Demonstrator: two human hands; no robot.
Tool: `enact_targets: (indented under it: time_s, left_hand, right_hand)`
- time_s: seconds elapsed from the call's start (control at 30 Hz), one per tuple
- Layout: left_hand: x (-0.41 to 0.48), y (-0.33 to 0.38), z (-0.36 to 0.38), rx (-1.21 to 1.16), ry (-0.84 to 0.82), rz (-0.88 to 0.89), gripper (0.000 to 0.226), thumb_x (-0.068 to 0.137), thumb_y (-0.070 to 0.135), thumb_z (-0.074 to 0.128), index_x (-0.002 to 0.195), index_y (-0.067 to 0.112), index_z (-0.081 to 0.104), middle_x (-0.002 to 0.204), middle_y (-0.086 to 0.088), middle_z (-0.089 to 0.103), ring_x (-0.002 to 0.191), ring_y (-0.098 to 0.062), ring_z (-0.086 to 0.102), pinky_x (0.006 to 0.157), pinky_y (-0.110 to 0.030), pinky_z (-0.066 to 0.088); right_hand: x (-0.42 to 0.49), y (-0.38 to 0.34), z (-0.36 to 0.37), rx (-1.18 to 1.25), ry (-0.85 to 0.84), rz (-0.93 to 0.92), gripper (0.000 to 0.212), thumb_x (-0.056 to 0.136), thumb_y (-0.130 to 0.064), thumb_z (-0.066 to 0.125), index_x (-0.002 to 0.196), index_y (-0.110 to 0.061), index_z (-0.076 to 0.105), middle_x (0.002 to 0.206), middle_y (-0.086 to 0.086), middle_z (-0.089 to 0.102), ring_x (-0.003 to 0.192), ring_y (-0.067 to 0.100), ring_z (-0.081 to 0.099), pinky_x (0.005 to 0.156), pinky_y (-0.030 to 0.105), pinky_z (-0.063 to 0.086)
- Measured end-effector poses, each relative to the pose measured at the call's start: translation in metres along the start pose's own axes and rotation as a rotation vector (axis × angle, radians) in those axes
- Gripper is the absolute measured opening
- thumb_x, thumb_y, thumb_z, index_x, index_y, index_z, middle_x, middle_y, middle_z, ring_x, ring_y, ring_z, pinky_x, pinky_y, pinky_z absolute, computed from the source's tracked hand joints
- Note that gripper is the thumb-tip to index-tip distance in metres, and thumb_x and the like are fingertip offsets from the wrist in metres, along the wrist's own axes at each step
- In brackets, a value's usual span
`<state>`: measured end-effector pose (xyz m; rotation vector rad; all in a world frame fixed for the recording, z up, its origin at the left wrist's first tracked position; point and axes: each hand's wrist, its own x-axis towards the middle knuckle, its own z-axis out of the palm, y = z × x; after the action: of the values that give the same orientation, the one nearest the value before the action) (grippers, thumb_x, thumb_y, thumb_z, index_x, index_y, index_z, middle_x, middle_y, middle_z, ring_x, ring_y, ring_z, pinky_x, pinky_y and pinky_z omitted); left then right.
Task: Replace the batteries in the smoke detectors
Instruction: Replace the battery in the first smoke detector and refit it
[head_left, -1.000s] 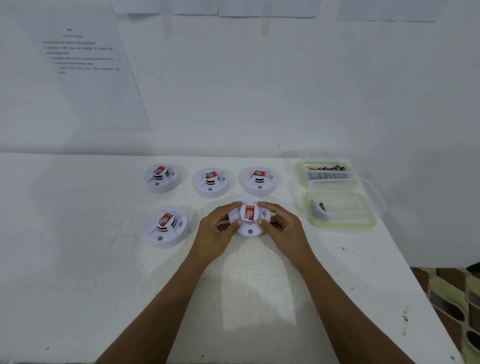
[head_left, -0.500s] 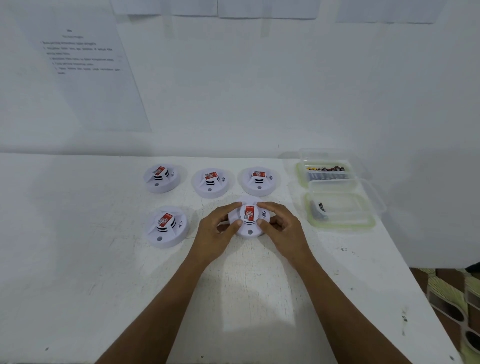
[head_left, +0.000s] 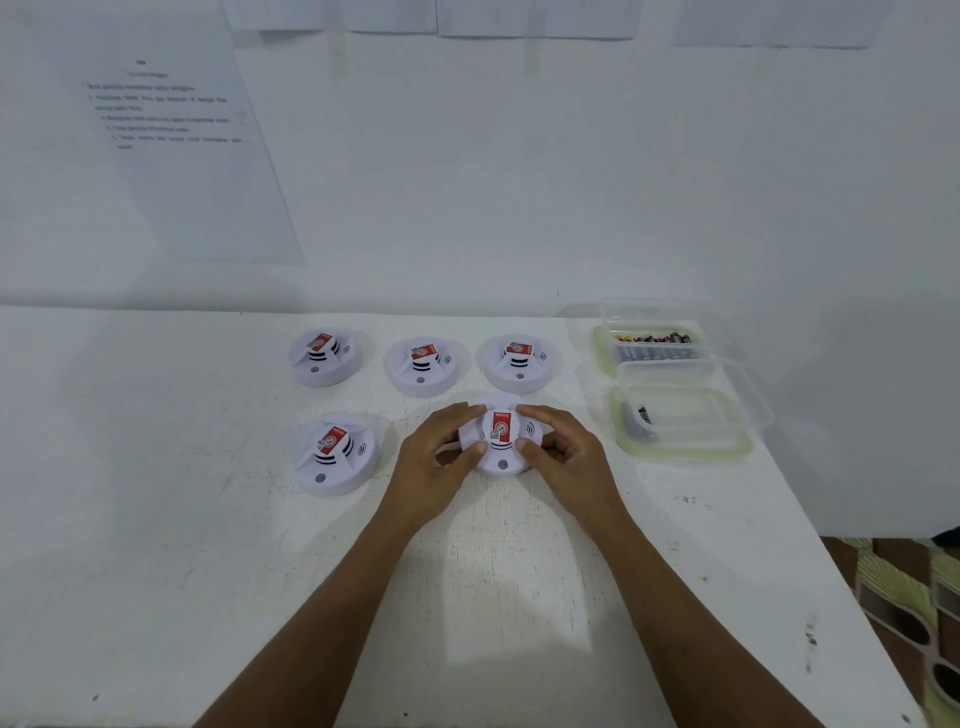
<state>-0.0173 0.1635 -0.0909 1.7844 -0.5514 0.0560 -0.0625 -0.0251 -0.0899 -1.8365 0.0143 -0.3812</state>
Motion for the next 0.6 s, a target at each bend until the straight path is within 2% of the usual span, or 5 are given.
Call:
enact_targets:
  time_s: [0.1, 0.27, 0.37, 0.53, 0.6]
  left_hand:
    - [0.0, -0.001, 0.0, 0.006, -0.012, 0.014, 0.043, 0.089, 0.017, 0.067, 0.129, 0.024, 0.054, 0.128, 0.011, 0.059, 0.115, 0.0, 0.058, 0.087, -0.014, 0.05]
    - [-0.002, -0.004, 0.003, 0.072, -0.003, 0.05, 0.04, 0.088, 0.026, 0.065, 0.127, 0.028, 0.055, 0.125, 0.01, 0.063, 0.114, -0.006, 0.061, 0.097, -0.025, 0.051]
    - [-0.001, -0.008, 0.005, 0.142, -0.007, 0.035, 0.04, 0.09, 0.04, 0.061, 0.129, 0.03, 0.056, 0.126, 0.008, 0.065, 0.113, -0.007, 0.062, 0.099, -0.032, 0.052]
    - [-0.001, -0.011, 0.005, 0.145, -0.028, -0.014, 0.041, 0.087, 0.045, 0.065, 0.125, 0.037, 0.054, 0.125, 0.017, 0.062, 0.112, -0.001, 0.06, 0.098, -0.021, 0.049]
    - [-0.001, -0.011, 0.006, 0.143, -0.036, -0.021, 0.041, 0.086, 0.044, 0.064, 0.125, 0.036, 0.053, 0.125, 0.016, 0.062, 0.112, -0.003, 0.061, 0.099, -0.024, 0.049]
  right_hand:
    - [-0.001, -0.001, 0.0, -0.006, 0.0, -0.014, 0.041, 0.084, -0.02, 0.073, 0.124, -0.018, 0.065, 0.123, -0.002, 0.065, 0.107, 0.015, 0.067, 0.084, 0.042, 0.059]
    - [-0.005, -0.005, 0.002, -0.113, 0.045, -0.125, 0.042, 0.08, -0.015, 0.076, 0.121, -0.017, 0.067, 0.12, -0.006, 0.065, 0.108, 0.005, 0.063, 0.084, 0.022, 0.056]
    - [-0.006, -0.004, 0.001, -0.122, 0.06, -0.089, 0.039, 0.079, -0.013, 0.078, 0.117, -0.017, 0.069, 0.116, -0.011, 0.067, 0.104, 0.005, 0.066, 0.083, 0.026, 0.058]
    - [-0.006, -0.005, 0.005, -0.225, 0.094, -0.079, 0.038, 0.08, -0.021, 0.08, 0.116, -0.02, 0.069, 0.113, -0.018, 0.064, 0.1, -0.012, 0.059, 0.09, 0.008, 0.046]
    - [-0.007, -0.003, 0.007, -0.282, 0.097, -0.063, 0.039, 0.08, -0.024, 0.08, 0.117, -0.02, 0.069, 0.113, -0.014, 0.065, 0.097, -0.01, 0.057, 0.093, 0.007, 0.04]
